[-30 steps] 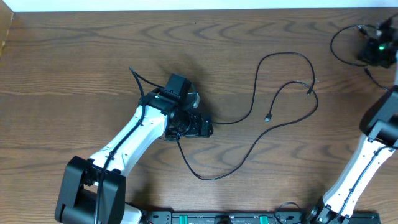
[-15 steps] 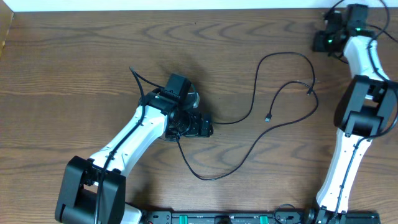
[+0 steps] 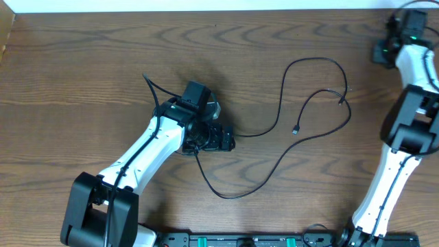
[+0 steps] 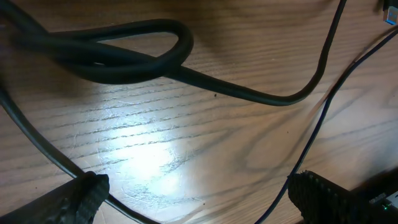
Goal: Untangle cables
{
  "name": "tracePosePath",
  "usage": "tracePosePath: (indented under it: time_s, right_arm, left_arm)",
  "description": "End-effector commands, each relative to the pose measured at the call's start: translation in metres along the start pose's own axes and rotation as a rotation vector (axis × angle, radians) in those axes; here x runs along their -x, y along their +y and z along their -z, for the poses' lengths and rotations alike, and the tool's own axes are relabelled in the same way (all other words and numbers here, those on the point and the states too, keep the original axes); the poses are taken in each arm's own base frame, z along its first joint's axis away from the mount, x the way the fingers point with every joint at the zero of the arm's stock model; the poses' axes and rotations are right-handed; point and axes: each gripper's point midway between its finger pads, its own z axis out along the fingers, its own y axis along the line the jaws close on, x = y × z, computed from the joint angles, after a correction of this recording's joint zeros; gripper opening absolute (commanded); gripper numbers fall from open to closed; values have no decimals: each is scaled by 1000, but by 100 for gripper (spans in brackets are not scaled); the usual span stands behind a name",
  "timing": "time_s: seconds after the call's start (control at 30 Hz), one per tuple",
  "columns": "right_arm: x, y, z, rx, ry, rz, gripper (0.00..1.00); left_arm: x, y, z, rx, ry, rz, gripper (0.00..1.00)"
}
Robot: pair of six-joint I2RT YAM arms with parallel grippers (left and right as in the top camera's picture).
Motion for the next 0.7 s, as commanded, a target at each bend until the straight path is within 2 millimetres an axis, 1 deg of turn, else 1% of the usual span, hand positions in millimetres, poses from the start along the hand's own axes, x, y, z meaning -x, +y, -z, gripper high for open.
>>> tracePosePath:
  time_s: [0.0, 0.03, 0.07, 0.13, 0.2, 0.27, 0.33, 0.37, 0.4, 0.43, 0.47, 0.5, 0.53, 0.57, 0.6, 0.67]
  right_arm:
    - [8, -53, 11, -99, -38, -53, 1]
    - [9, -72, 11, -120, -52, -102, 1]
    - [8, -80, 11, -127, -56, -134, 1]
    - [8, -90, 15, -131, -55, -173, 1]
    - [12, -92, 23, -130, -51, -168, 1]
    - [24, -93, 43, -136, -57, -122, 1]
    - [36, -90, 69, -137, -64, -87, 1]
    - [43, -90, 85, -137, -74, -86, 1]
    - [51, -89, 106, -134, -93, -90, 1]
    - [55, -89, 116, -131, -104, -90, 1]
    - [62, -89, 133, -121, -127, -115, 1]
    - [66, -88, 144, -110, -142, -142, 1]
    - [70, -83, 161, -75, -159, -184, 1]
    - [71, -80, 167, -57, -163, -194, 1]
    - [72, -73, 179, -13, -164, -207, 1]
    - [67, -54, 197, 84, -138, -208, 1]
  left_arm:
    - [2, -3, 2, -7, -4, -21, 98]
    - [2, -3, 2, -7, -4, -21, 98]
    - [2, -3, 2, -7, -4, -21, 98]
    - [2, -3, 2, -7, -4, -21, 98]
    - [2, -3, 2, -7, -4, -21, 98]
    - [2, -3, 2, -8, -4, -21, 98]
    - [2, -3, 2, -7, -4, -21, 98]
    - [2, -3, 2, -7, -4, -21, 98]
    - [2, -3, 2, -7, -4, -21, 98]
    - [2, -3, 2, -7, -4, -21, 98]
    - [2, -3, 2, -8, -4, -21, 98]
    - [2, -3, 2, -7, -4, -21, 98]
    - [2, -3, 2, -7, -4, -21, 98]
    - [2, -3, 2, -8, -4, -21, 98]
    - [2, -3, 2, -7, -4, -21, 98]
    - [2, -3, 2, -7, -4, -21, 98]
